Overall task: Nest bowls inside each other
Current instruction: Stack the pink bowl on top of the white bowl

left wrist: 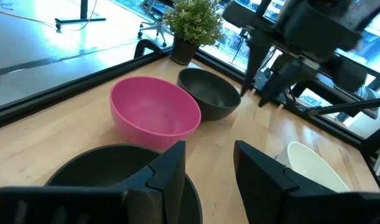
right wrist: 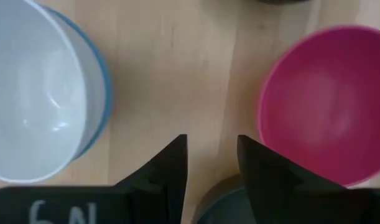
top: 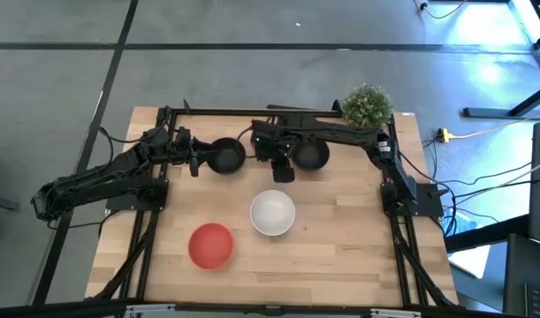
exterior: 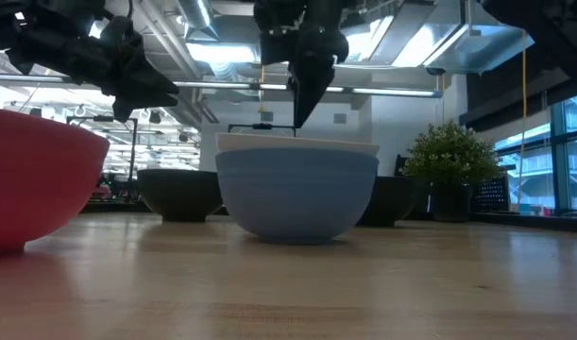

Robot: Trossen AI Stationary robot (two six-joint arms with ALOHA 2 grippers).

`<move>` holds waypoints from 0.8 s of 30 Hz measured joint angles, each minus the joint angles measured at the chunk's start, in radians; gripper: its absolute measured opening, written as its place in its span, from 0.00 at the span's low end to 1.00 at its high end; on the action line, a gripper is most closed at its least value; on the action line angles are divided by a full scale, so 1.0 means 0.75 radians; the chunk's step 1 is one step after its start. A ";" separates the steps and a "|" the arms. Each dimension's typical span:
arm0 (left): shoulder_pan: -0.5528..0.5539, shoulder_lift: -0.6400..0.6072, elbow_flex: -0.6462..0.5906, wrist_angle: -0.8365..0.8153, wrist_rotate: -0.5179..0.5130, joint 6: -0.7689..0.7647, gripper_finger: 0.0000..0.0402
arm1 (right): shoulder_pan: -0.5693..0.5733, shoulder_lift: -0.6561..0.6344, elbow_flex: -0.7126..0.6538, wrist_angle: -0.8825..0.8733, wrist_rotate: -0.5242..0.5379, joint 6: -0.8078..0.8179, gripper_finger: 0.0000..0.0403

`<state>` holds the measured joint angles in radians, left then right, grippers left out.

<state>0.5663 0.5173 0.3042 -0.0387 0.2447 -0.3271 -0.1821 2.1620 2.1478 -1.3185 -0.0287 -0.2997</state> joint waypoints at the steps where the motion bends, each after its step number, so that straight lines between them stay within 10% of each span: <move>1: 0.000 0.000 0.000 0.000 0.000 0.000 0.33 | -0.012 0.000 -0.011 0.009 -0.005 -0.001 0.35; 24: 0.000 0.000 0.001 -0.070 -0.002 -0.002 0.33 | -0.140 0.004 -0.270 0.349 -0.194 -0.132 0.31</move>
<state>0.5663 0.5172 0.3046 -0.0910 0.2432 -0.3283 -0.2869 2.1647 1.9452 -1.0565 -0.1741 -0.3987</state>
